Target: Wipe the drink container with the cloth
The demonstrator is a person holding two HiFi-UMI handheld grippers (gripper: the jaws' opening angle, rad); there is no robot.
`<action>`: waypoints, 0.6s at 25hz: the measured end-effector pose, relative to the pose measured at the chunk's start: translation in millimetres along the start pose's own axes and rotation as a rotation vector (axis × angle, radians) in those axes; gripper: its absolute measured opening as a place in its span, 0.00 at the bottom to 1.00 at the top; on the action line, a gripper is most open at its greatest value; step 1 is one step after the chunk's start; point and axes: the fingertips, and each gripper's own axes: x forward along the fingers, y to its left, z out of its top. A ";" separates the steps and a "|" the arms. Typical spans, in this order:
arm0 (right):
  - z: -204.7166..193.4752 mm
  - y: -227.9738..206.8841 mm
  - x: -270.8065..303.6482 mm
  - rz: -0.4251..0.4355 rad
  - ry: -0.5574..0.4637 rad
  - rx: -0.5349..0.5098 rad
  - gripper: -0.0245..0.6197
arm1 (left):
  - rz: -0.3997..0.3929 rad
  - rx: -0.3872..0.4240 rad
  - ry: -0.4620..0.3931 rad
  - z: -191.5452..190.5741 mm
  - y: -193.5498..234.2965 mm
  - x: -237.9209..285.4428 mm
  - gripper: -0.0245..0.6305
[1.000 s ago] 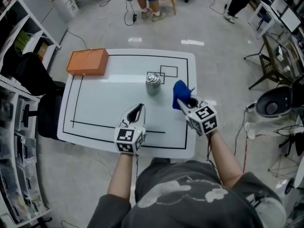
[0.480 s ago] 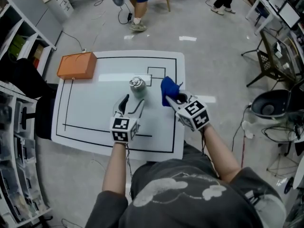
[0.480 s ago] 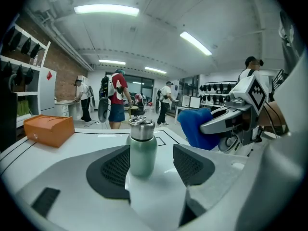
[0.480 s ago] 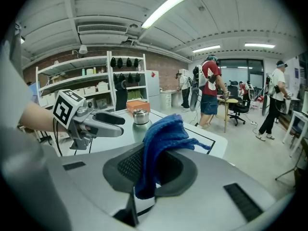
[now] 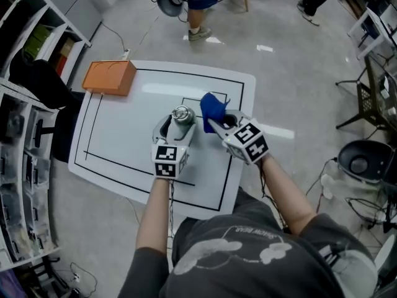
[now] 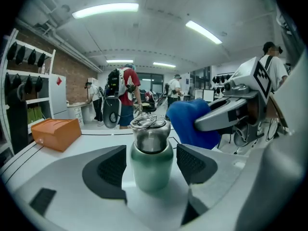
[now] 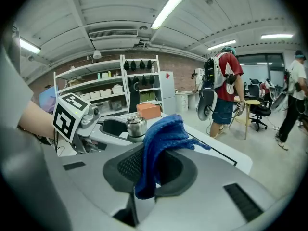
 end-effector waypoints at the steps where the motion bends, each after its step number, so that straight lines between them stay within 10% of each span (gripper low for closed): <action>1: -0.4 0.7 5.6 0.030 0.006 0.000 0.11 | 0.007 0.010 0.005 -1.1 1.3 2.8 0.51; 15: 3.3 11.0 50.0 0.265 0.065 -0.137 0.11 | 0.035 0.063 -0.032 1.3 0.1 12.2 0.51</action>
